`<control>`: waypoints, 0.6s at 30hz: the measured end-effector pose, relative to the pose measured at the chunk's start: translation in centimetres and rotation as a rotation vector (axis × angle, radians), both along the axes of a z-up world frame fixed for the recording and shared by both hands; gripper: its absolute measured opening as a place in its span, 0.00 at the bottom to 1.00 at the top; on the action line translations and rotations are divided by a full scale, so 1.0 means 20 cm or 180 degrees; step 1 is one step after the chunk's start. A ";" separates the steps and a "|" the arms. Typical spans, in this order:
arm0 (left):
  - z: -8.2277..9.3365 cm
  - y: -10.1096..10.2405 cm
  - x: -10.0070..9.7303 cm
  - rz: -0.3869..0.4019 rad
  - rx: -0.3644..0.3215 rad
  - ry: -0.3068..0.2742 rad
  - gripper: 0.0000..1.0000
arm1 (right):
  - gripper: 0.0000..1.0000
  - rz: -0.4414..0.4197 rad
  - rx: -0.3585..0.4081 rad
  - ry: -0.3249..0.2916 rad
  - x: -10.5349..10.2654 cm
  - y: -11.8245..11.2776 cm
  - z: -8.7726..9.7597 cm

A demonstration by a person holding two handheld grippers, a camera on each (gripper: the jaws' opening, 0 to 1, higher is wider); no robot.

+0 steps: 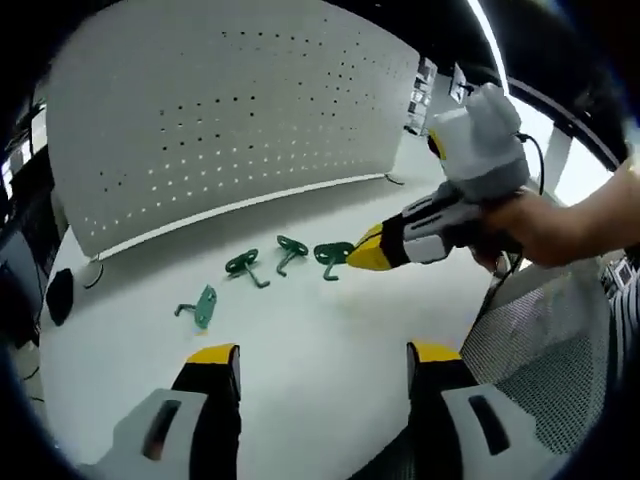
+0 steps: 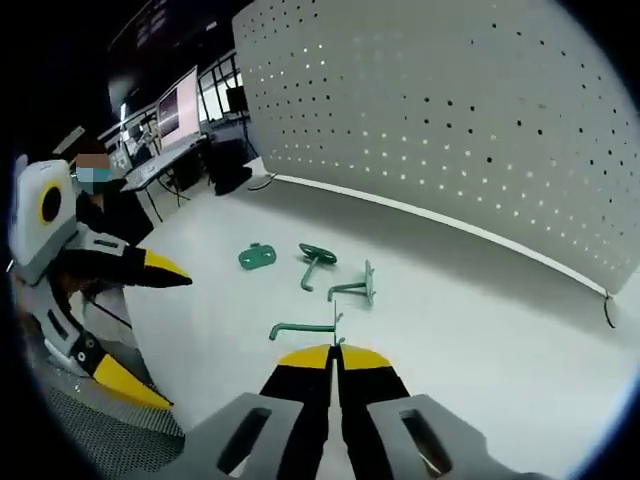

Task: Insert the hook assembly into the mounting plate slot until the hook locks in place.

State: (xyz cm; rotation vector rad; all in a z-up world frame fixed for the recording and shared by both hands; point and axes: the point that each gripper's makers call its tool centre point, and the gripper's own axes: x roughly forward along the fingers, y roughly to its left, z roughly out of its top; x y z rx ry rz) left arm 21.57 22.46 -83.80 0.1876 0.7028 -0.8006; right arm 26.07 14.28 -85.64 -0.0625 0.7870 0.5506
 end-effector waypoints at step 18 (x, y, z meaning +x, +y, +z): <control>0.11 -0.19 -0.07 -0.0870 -0.0093 -0.0361 0.42 | 0.00 0.0125 0.0733 0.1232 -0.26 0.12 0.14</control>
